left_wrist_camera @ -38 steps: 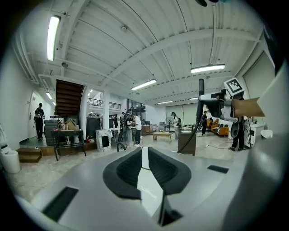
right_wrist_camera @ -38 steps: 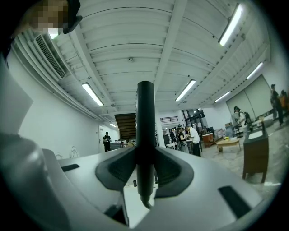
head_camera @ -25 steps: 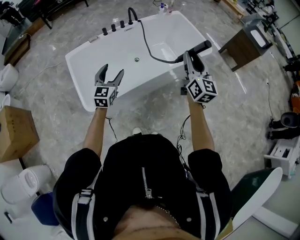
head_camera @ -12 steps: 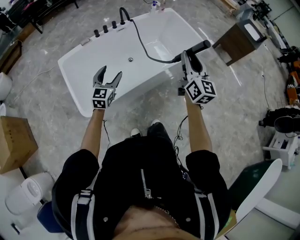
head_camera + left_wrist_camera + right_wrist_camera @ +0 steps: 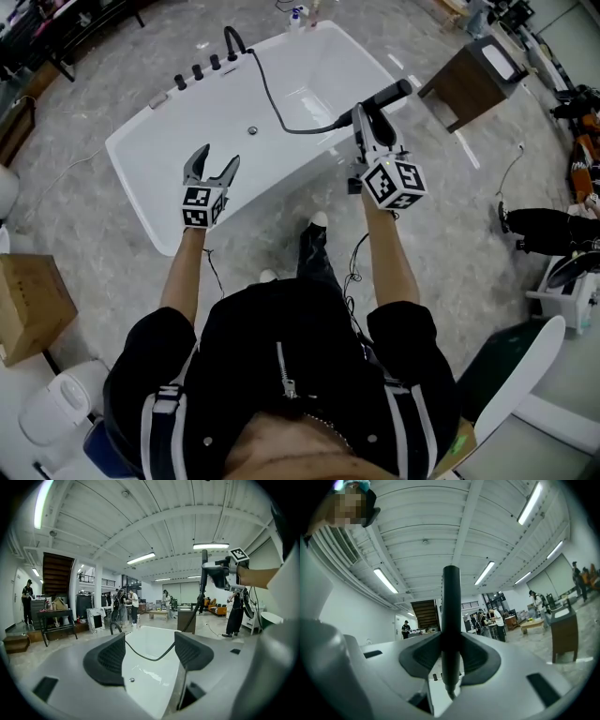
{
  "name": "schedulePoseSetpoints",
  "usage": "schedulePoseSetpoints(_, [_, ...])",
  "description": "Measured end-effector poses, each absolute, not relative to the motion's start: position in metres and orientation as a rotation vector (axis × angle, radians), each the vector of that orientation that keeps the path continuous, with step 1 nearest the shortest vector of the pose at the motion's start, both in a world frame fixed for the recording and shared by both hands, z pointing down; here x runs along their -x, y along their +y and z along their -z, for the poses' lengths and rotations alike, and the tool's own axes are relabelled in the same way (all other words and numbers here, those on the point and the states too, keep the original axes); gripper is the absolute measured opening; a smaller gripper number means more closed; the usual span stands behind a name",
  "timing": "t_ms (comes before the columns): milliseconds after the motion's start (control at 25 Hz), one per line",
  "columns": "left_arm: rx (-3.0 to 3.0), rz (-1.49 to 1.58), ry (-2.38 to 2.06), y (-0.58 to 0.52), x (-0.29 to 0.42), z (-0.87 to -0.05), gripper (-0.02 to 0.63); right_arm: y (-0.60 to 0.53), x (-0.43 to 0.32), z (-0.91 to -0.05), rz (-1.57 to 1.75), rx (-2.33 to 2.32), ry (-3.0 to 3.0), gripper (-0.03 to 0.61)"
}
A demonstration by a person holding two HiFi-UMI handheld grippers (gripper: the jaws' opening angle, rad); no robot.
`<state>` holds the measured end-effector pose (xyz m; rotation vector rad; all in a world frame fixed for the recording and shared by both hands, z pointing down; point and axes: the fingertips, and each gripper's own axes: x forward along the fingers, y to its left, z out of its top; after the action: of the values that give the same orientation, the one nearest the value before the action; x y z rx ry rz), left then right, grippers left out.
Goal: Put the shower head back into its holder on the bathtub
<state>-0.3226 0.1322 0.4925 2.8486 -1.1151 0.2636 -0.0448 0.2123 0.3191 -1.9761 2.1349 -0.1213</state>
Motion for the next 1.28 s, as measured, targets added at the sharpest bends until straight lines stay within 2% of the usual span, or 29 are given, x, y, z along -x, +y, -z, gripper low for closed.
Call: schedulePoseSetpoints(1280, [-2.756,-0.525,-1.148,-0.032,0.083,-0.548,0.331,-0.020,-0.154,-0.282,0.185,1.639,2.340,0.129])
